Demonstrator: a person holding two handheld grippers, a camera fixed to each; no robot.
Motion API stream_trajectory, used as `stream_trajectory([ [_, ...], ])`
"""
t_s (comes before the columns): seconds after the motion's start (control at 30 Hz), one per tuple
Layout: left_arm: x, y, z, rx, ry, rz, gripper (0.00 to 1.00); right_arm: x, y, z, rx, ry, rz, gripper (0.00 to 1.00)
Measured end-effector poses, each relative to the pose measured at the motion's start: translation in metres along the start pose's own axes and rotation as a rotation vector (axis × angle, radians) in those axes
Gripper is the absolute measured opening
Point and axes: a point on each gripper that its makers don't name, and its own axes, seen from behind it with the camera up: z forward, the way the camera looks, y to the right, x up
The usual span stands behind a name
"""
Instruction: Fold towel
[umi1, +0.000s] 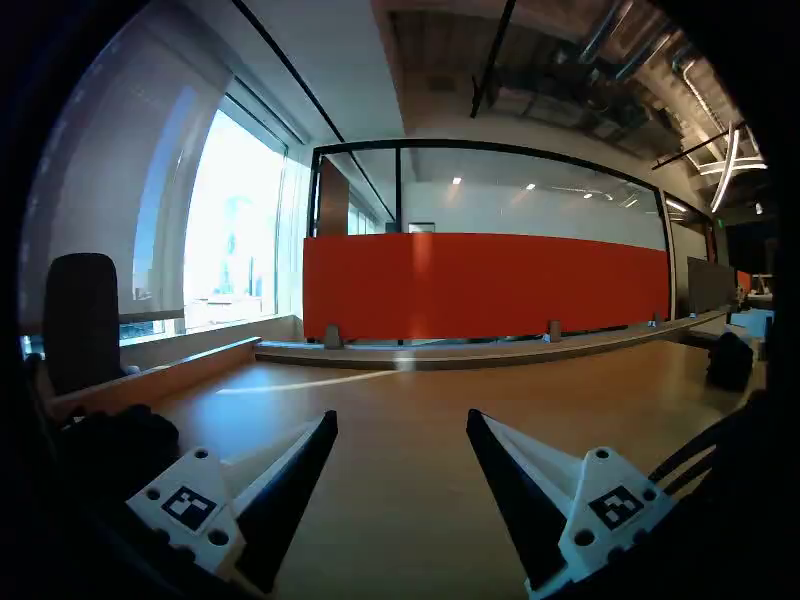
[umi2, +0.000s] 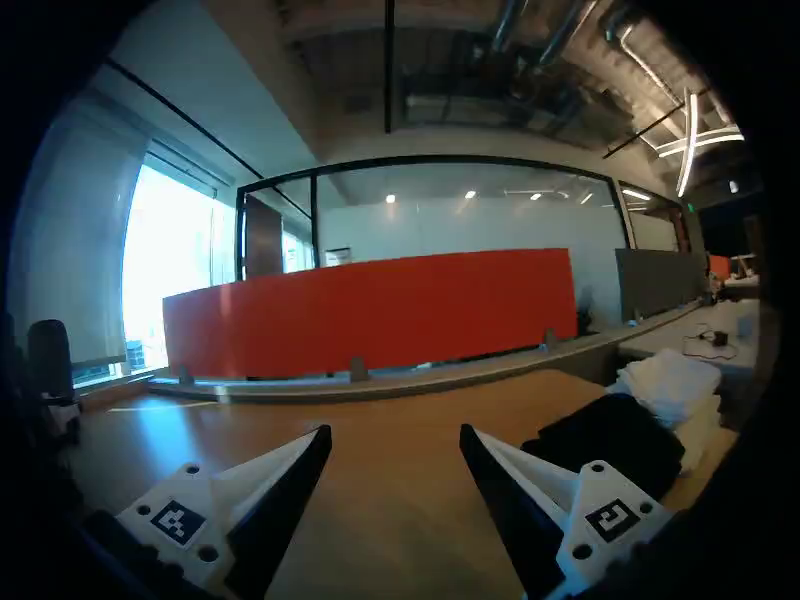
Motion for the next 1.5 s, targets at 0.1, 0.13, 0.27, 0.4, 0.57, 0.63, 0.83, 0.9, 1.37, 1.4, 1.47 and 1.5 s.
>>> stream_trajectory([
  [0.1, 0.000, 0.000, 0.000, 0.000, 0.000, 0.000, 0.96, -0.009, 0.000, 0.000, 0.003, -0.007, -0.005, 0.99],
  [0.13, 0.000, 0.000, 0.000, 0.000, 0.000, 0.000, 0.96, -0.011, 0.001, 0.000, 0.003, -0.009, -0.005, 0.99],
  [0.27, 0.000, 0.000, -0.001, 0.000, 0.000, 0.000, 0.96, -0.017, 0.003, 0.001, -0.002, -0.015, -0.001, 0.99],
  [0.4, 0.000, 0.000, -0.001, 0.000, 0.000, -0.001, 0.96, -0.019, 0.003, 0.002, -0.004, -0.016, 0.008, 0.99],
  [0.57, 0.000, 0.000, -0.001, 0.000, 0.000, -0.001, 0.96, -0.021, -0.001, 0.001, 0.004, -0.011, -0.017, 0.99],
  [0.63, 0.000, 0.000, -0.001, 0.000, 0.000, 0.000, 0.96, -0.021, -0.004, 0.000, 0.007, -0.010, -0.032, 0.99],
  [0.83, 0.000, 0.000, -0.001, 0.000, 0.000, 0.000, 0.96, -0.022, -0.011, -0.001, 0.013, -0.012, -0.076, 0.99],
  [0.9, 0.000, 0.000, -0.001, 0.000, 0.000, 0.000, 0.96, -0.023, -0.012, -0.001, 0.011, -0.012, -0.090, 0.99],
  [1.37, 0.000, 0.000, -0.001, 0.000, 0.000, 0.000, 0.96, -0.023, -0.016, 0.000, 0.009, -0.014, -0.110, 0.99],
  [1.4, 0.000, 0.000, 0.000, 0.000, 0.000, 0.000, 0.96, -0.023, -0.017, 0.000, 0.009, -0.014, -0.111, 0.99],
  [1.47, -0.001, 0.000, 0.000, 0.000, 0.000, 0.000, 0.96, -0.023, -0.017, -0.001, 0.009, -0.015, -0.110, 0.99],
  [1.5, -0.001, 0.000, 0.000, 0.000, 0.001, 0.000, 0.96, -0.023, -0.017, -0.001, 0.010, -0.015, -0.110, 0.99],
])
